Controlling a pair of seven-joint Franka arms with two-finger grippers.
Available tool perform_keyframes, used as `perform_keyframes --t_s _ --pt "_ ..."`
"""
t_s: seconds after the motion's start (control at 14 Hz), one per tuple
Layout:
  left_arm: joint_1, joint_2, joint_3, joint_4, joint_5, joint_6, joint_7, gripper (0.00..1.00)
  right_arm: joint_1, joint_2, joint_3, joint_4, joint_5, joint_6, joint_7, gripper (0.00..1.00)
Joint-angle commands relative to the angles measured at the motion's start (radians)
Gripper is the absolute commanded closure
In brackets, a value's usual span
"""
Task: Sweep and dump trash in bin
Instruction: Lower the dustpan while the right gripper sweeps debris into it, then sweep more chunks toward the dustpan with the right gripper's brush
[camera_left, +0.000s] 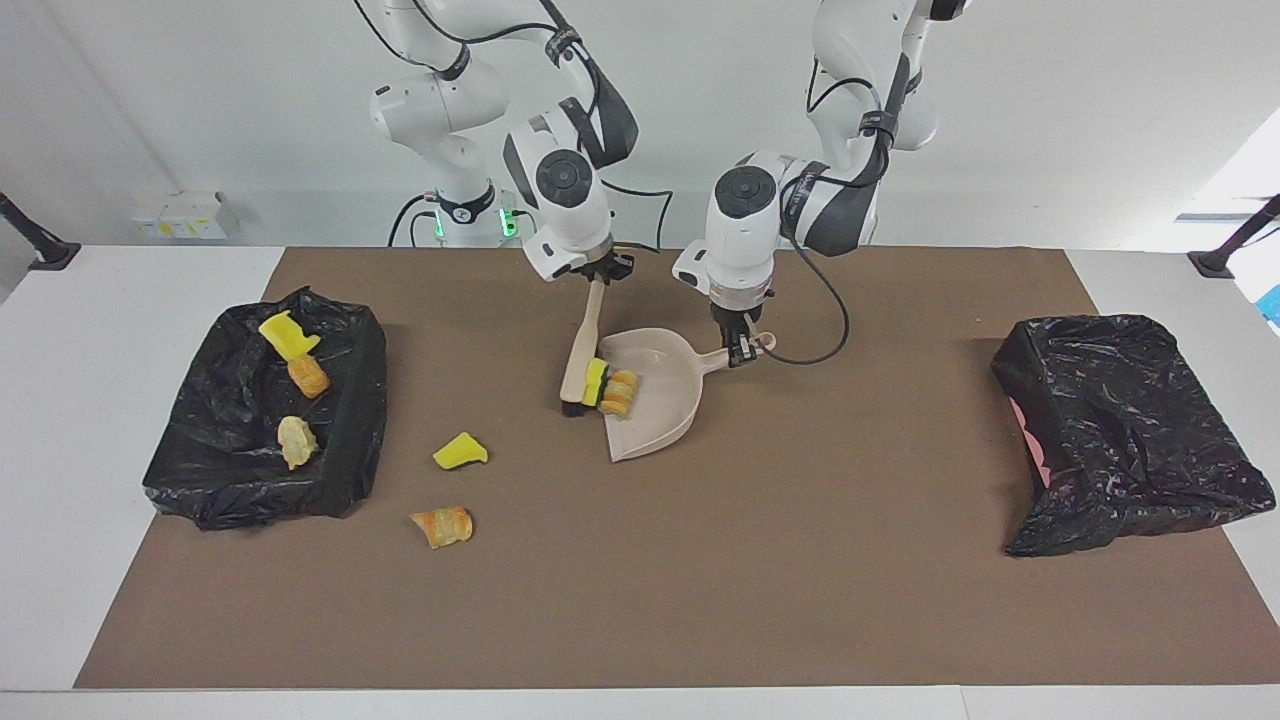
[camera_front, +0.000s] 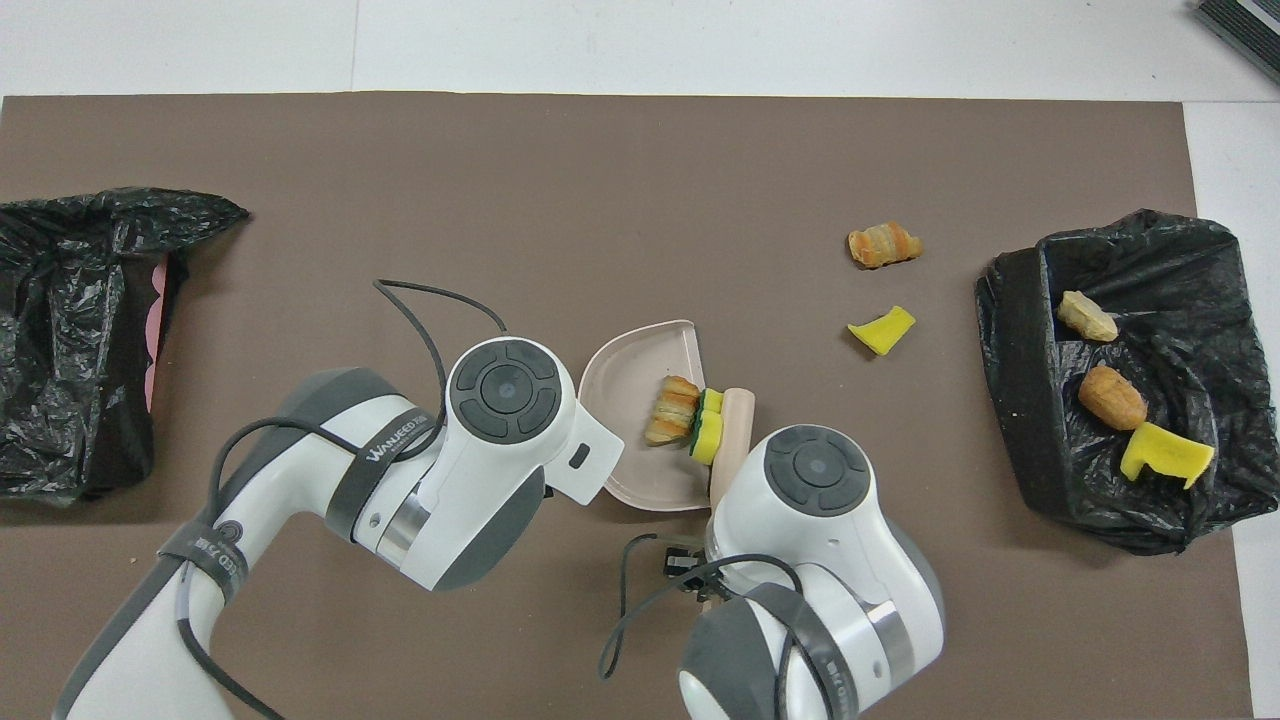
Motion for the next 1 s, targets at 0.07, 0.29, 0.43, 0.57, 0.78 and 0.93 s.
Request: perform_keyframes --t_s 0.07,0.29,0.43,0.57,0.78,0.93 --pt "-0.017 -0.026 0.011 -0.035 0.012 0.041 -0.026 1.0 0.034 0.016 0.002 0.096 0.009 -0.083 -0.043 1.0" --pt "-0.009 -0.019 0.011 -0.035 0.009 0.058 -0.025 1.0 0.019 0.021 -0.001 0.115 -0.132 -0.082 -0.125 1.0" --pt "-0.007 -0.019 0.011 -0.035 0.009 0.06 -0.028 1.0 -0.019 0.053 -0.001 0.151 -0.189 -0.089 -0.183 1.0" --pt "-0.006 -0.019 0.011 -0.035 0.0 0.066 -0.025 1.0 -0.052 0.077 -0.004 0.177 -0.22 -0.092 -0.234 1.0" --pt "-0.001 -0.017 0.011 -0.035 -0.024 0.067 -0.028 1.0 -0.128 0.122 -0.004 0.239 -0.299 -0.112 -0.263 1.0" --pt "0.002 -0.017 0.012 -0.035 -0.064 0.067 -0.031 1.0 -0.18 0.14 -0.006 0.262 -0.342 -0.123 -0.286 1.0"
